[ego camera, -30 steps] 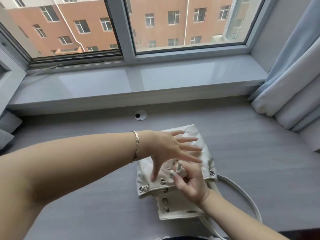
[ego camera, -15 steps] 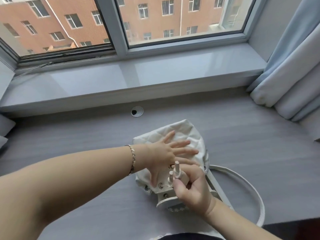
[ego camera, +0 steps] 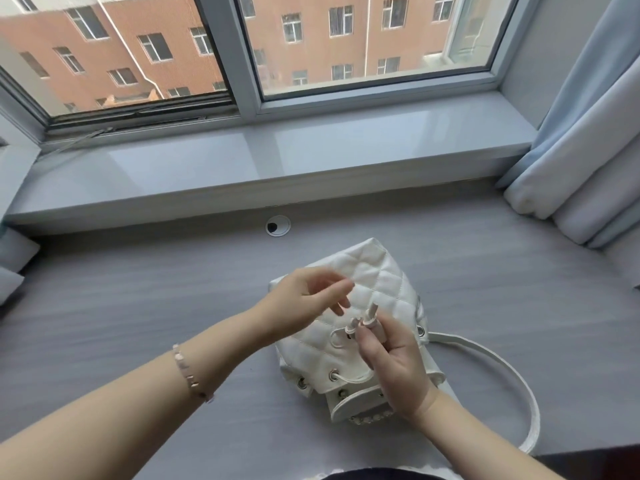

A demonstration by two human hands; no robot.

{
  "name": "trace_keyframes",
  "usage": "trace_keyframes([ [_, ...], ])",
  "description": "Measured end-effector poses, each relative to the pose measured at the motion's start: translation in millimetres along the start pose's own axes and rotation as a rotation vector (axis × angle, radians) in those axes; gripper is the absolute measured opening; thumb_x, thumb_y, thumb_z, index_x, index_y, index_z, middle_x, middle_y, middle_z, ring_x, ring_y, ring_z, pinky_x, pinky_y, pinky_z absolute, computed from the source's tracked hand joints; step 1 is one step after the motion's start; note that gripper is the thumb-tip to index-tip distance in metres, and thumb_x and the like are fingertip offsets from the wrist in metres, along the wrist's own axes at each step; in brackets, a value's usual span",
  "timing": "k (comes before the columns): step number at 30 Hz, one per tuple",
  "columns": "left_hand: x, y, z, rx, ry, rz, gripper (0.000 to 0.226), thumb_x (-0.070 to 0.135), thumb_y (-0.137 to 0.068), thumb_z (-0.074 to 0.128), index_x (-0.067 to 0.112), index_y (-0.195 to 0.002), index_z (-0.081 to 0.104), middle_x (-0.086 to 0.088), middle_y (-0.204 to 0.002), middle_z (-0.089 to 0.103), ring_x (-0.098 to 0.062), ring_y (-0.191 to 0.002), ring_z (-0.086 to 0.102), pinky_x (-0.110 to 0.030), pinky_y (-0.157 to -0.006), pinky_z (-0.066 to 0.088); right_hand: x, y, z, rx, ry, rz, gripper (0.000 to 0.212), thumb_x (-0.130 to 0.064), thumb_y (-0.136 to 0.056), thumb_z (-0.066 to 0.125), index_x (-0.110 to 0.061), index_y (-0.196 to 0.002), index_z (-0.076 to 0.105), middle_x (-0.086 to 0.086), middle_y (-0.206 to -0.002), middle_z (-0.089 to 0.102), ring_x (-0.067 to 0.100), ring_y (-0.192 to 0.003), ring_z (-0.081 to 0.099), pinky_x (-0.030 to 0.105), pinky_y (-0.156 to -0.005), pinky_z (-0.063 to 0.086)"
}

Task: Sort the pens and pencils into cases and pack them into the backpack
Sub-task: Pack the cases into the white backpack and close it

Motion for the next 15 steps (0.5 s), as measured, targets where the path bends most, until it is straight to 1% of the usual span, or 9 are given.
trace_keyframes([
  [1, 4, 4, -1, -0.001, 0.023, 0.034, 0.027, 0.045, -0.079, 0.058, 0.022, -0.088, 0.069, 0.008, -0.071, 0.066, -0.008, -0.065, 0.061, -0.017, -0.06, 0.045, 3, 0, 0, 0.002, 0.024, -0.018, 0.021, -0.034, -0.081, 0.051, -0.033, -0.061, 0.053, -0.015, -0.049, 0.032, -0.001, -0.047, 0.031, 0.008, -0.051, 0.03],
  [3, 11, 8, 0, -0.059, 0.036, 0.081, 0.024, 0.048, -0.072, 0.061, 0.026, -0.081, 0.068, 0.01, -0.063, 0.061, -0.005, -0.056, 0.055, -0.013, -0.051, 0.04, 2, -3, 2, -0.009, 0.074, -0.029, 0.019, -0.034, -0.083, 0.048, -0.039, -0.068, 0.058, -0.017, -0.049, 0.041, -0.003, -0.048, 0.037, 0.006, -0.052, 0.033],
  [4, 15, 9, 1, -0.078, 0.006, 0.121, 0.02, 0.045, -0.069, 0.067, 0.028, -0.078, 0.067, 0.01, -0.063, 0.058, -0.004, -0.055, 0.052, -0.012, -0.05, 0.039, 3, -3, 2, -0.014, 0.087, -0.026, 0.019, -0.035, -0.083, 0.046, -0.042, -0.071, 0.06, -0.02, -0.05, 0.047, -0.004, -0.049, 0.042, 0.005, -0.053, 0.034],
  [6, 22, 10, 2, -0.078, -0.135, 0.173, 0.016, 0.037, -0.069, 0.075, 0.029, -0.077, 0.064, 0.005, -0.067, 0.054, -0.005, -0.056, 0.049, -0.014, -0.051, 0.04, 2, -4, 1, -0.026, 0.098, 0.008, 0.018, -0.04, -0.081, 0.045, -0.045, -0.078, 0.062, -0.022, -0.053, 0.054, -0.005, -0.051, 0.047, 0.005, -0.054, 0.036],
  [8, 22, 9, 3, -0.081, -0.143, 0.136, 0.013, 0.026, -0.073, 0.075, 0.026, -0.077, 0.062, 0.003, -0.069, 0.052, -0.007, -0.056, 0.048, -0.019, -0.048, 0.045, 2, -4, 1, -0.036, 0.103, 0.039, 0.019, -0.042, -0.08, 0.044, -0.044, -0.08, 0.063, -0.02, -0.054, 0.054, -0.004, -0.052, 0.047, 0.006, -0.054, 0.037],
  [11, 21, 9, 8, -0.098, -0.134, 0.103, 0.011, 0.018, -0.079, 0.069, 0.018, -0.081, 0.059, 0.007, -0.066, 0.05, -0.007, -0.053, 0.05, -0.019, -0.045, 0.049, 4, -2, 0, -0.069, 0.123, 0.059, 0.021, -0.041, -0.081, 0.043, -0.037, -0.071, 0.062, -0.015, -0.057, 0.055, -0.002, -0.057, 0.047, 0.011, -0.059, 0.038],
  [13, 19, 10, 10, -0.138, -0.172, 0.077, 0.014, 0.017, -0.082, 0.065, 0.022, -0.077, 0.053, 0.01, -0.061, 0.051, -0.004, -0.05, 0.052, -0.017, -0.048, 0.047, 3, -1, -1, -0.09, 0.131, 0.11, 0.025, -0.045, -0.077, 0.044, -0.035, -0.063, 0.061, -0.011, -0.063, 0.058, 0.004, -0.068, 0.054, 0.019, -0.068, 0.044],
  [15, 16, 12, 10, -0.162, -0.228, 0.057, 0.02, 0.02, -0.083, 0.062, 0.03, -0.074, 0.049, 0.011, -0.058, 0.052, -0.002, -0.051, 0.052, -0.019, -0.052, 0.046, -1, 0, -2, -0.119, 0.181, 0.162, 0.027, -0.048, -0.072, 0.042, -0.036, -0.056, 0.06, -0.008, -0.068, 0.057, 0.014, -0.081, 0.055, 0.03, -0.078, 0.044],
])
Point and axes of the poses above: each hand's wrist, its own y-axis away from the middle knuckle, its own z-axis out of the palm, x = y × z, the point moved 1 cm from there along -y, towards the middle knuckle
